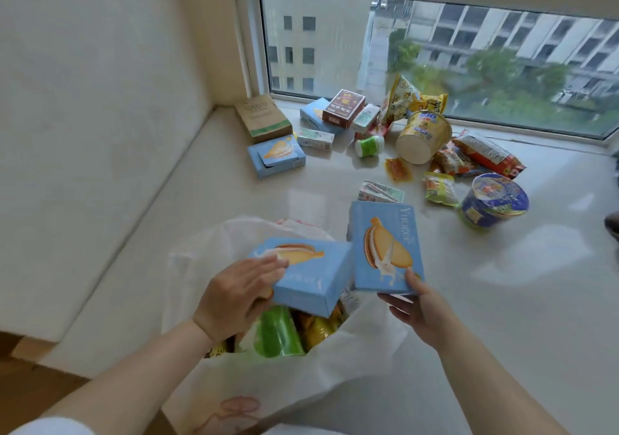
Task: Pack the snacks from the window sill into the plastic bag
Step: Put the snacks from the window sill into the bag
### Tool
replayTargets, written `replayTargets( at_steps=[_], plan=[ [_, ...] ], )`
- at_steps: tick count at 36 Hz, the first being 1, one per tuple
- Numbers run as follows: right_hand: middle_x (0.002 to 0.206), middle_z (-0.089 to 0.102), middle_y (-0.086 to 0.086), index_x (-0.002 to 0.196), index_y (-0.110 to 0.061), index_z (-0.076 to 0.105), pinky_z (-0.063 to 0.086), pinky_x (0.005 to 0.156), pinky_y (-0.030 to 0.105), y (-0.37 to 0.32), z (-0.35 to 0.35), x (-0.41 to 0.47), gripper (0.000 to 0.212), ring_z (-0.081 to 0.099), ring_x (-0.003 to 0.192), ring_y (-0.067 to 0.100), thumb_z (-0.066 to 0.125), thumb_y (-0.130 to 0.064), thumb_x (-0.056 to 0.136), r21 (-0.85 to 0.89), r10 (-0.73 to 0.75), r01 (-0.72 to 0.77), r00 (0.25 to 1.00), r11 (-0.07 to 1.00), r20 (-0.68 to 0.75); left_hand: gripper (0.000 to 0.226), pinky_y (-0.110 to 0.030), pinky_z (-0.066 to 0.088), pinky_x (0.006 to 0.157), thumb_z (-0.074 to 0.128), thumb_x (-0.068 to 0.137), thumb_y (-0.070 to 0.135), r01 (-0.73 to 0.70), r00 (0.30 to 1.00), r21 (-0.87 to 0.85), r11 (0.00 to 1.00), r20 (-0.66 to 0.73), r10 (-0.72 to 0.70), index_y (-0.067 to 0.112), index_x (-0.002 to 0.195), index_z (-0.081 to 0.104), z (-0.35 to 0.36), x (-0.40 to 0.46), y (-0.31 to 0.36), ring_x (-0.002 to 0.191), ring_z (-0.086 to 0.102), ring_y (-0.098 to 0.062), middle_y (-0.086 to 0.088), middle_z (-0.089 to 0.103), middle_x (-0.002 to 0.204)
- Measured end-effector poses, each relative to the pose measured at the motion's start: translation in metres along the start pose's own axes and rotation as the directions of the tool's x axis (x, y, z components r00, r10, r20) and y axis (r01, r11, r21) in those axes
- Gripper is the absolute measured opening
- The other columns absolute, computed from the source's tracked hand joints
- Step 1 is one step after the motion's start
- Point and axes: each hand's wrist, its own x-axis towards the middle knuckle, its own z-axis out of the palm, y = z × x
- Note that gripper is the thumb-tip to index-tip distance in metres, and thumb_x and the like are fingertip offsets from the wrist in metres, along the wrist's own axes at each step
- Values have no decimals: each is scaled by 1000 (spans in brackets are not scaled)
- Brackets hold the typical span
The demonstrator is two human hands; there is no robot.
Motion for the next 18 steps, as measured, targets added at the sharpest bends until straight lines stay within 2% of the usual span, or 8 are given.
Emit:
replayTargets(
  at_steps=[3, 5, 9, 12, 14, 16, 18],
  plan=[
    [100, 65, 4, 106, -20, 55, 45, 72, 34, 4, -1, -3, 19, 72, 73, 19, 46, -35, 97, 48, 2, -1, 1000, 999, -25, 28, -37, 47, 97, 39, 99, 33, -164, 986, 32, 986, 38, 163, 19, 116, 56, -1, -18, 8, 124, 55, -17, 3, 59, 130],
    [98, 65, 4, 101, -21, 55, 45, 73, 34, 4, 2, -5, 16, 67, 82, 23, 45, -34, 98, 66, 0, 3, 999, 998, -40, 20, -38, 50, 92, 45, 98, 24, -235, 971, 73, 969, 59, 232, 21, 112, 57, 3, -26, 11, 122, 57, -19, 4, 62, 128],
    [94, 62, 2, 112, -17, 53, 44, 75, 33, 7, 7, 1, 23, 60, 85, 19, 45, -33, 98, 17, -54, 56, 993, 998, -107, 28, -38, 51, 90, 57, 88, 8, -279, 956, 161, 947, 138, 258, 24, 110, 61, 13, -26, 7, 117, 60, -24, 4, 64, 125],
    [107, 59, 3, 125, -15, 51, 37, 86, 33, 11, 11, 7, 35, 54, 96, 19, 50, -35, 96, -83, -129, 115, 971, 990, -200, 36, -34, 53, 72, 52, 80, 9, -275, 932, 255, 927, 309, 191, 26, 110, 60, 24, -23, 1, 95, 66, -25, 3, 67, 110],
    [118, 57, 4, 128, -14, 50, 32, 88, 33, 14, 14, 11, 40, 49, 103, 19, 53, -35, 95, -107, -162, 139, 953, 985, -255, 39, -34, 51, 62, 57, 72, 18, -227, 899, 248, 942, 425, 105, 25, 111, 56, 29, -20, -3, 85, 66, -26, 1, 66, 102],
    [128, 55, 7, 128, -13, 50, 30, 90, 33, 17, 18, 14, 42, 47, 106, 19, 56, -36, 93, -128, -164, 132, 946, 983, -280, 53, -36, 50, 65, 70, 58, 39, -163, 848, 279, 946, 531, -11, 29, 108, 58, 30, -11, -7, 93, 63, -26, 1, 63, 101],
    [133, 52, 7, 129, -13, 49, 30, 94, 34, 20, 21, 17, 44, 45, 107, 19, 57, -36, 93, -145, -138, 100, 951, 984, -278, 66, -40, 42, 80, 73, 46, 61, -84, 792, 325, 942, 595, -135, 35, 106, 62, 27, 11, -3, 108, 51, -25, 1, 59, 108]
  ],
)
